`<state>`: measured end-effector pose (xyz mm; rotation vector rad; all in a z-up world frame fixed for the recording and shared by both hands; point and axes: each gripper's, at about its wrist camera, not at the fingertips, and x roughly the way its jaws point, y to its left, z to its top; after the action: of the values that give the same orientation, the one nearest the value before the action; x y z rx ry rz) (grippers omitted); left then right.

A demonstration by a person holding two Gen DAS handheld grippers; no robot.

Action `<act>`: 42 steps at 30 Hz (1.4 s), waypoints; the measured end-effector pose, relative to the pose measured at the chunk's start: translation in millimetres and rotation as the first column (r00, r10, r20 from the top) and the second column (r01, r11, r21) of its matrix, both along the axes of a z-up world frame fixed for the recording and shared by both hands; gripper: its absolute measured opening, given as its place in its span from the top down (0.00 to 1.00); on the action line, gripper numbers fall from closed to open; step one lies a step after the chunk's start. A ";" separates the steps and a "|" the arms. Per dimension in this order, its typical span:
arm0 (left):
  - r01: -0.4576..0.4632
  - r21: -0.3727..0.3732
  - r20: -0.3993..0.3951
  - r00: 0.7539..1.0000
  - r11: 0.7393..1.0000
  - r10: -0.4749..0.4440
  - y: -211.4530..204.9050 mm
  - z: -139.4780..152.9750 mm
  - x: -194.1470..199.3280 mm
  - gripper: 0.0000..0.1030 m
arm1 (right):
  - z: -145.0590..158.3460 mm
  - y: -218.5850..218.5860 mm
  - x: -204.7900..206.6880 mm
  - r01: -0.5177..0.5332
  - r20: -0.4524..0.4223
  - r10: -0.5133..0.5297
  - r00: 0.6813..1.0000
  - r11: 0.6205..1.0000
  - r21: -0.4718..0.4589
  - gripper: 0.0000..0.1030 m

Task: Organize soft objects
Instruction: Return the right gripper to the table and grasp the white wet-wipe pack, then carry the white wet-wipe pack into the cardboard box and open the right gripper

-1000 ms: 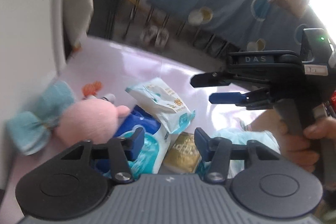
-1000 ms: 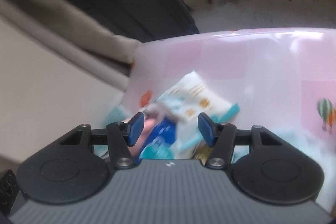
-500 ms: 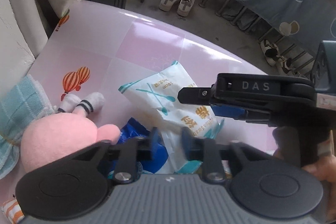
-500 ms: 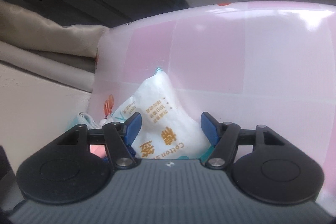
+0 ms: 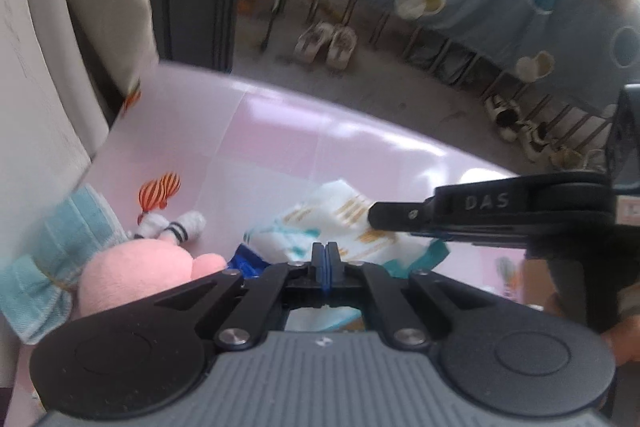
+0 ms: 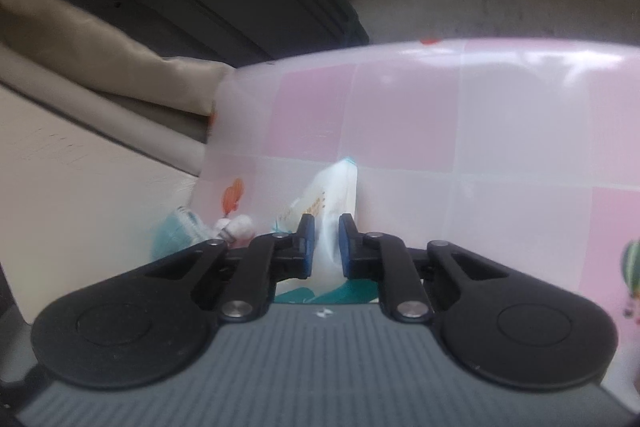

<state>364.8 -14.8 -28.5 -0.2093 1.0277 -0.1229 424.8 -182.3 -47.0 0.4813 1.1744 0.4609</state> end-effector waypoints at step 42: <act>-0.087 -0.145 -0.233 0.971 0.986 0.051 10.6 -85.7 60.4 0.86 | -75.7 -23.8 22.8 0.103 -0.181 -0.096 0.979 0.994 0.034 0.70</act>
<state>425.3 -4.2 -114.2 -0.4069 1.2404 -0.1168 447.6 -206.1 -122.7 0.6267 1.3089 0.3625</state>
